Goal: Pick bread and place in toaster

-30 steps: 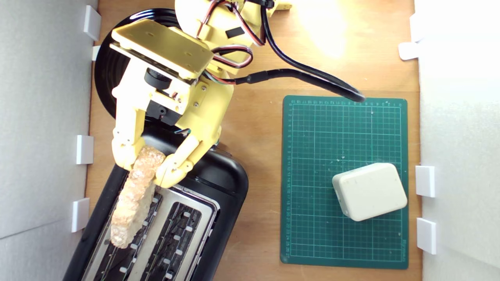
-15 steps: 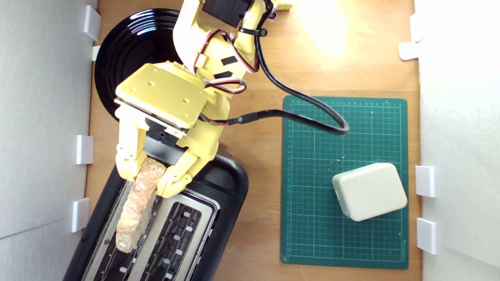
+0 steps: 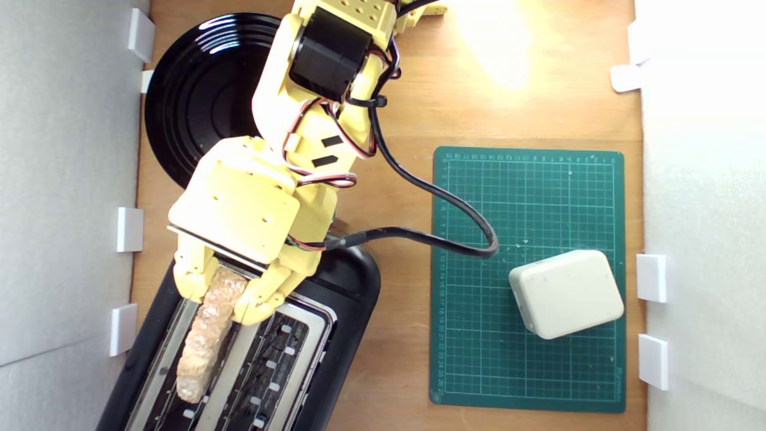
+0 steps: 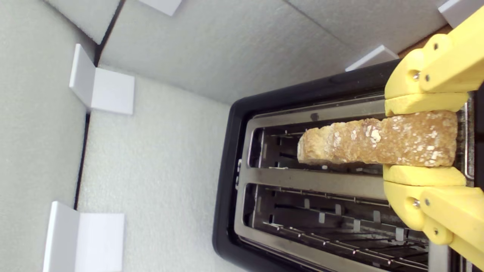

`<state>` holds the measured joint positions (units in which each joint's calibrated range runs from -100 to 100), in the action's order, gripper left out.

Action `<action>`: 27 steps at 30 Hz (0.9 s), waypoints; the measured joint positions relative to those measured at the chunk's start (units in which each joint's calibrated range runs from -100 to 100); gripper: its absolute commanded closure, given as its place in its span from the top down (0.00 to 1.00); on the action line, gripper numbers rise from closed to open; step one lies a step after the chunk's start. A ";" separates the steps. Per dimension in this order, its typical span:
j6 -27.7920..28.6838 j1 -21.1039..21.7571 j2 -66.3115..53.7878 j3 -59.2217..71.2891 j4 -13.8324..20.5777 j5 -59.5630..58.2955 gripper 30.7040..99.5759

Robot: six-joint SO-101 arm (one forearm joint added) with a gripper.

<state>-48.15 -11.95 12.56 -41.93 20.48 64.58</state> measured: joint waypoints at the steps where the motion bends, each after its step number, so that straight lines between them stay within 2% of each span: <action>1: 0.00 -0.09 0.59 0.00 0.00 0.00 0.35; 8: 0.00 -0.18 3.44 -0.74 0.00 -0.08 0.35; 10: 0.00 -0.73 4.03 -1.29 -1.42 -0.08 0.35; 20: 0.00 -1.28 7.56 -2.22 -1.95 -0.08 0.36; 27: -0.10 -2.47 7.56 -2.22 -4.09 -0.08 0.36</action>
<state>-48.25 -14.42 20.12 -44.15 16.39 64.49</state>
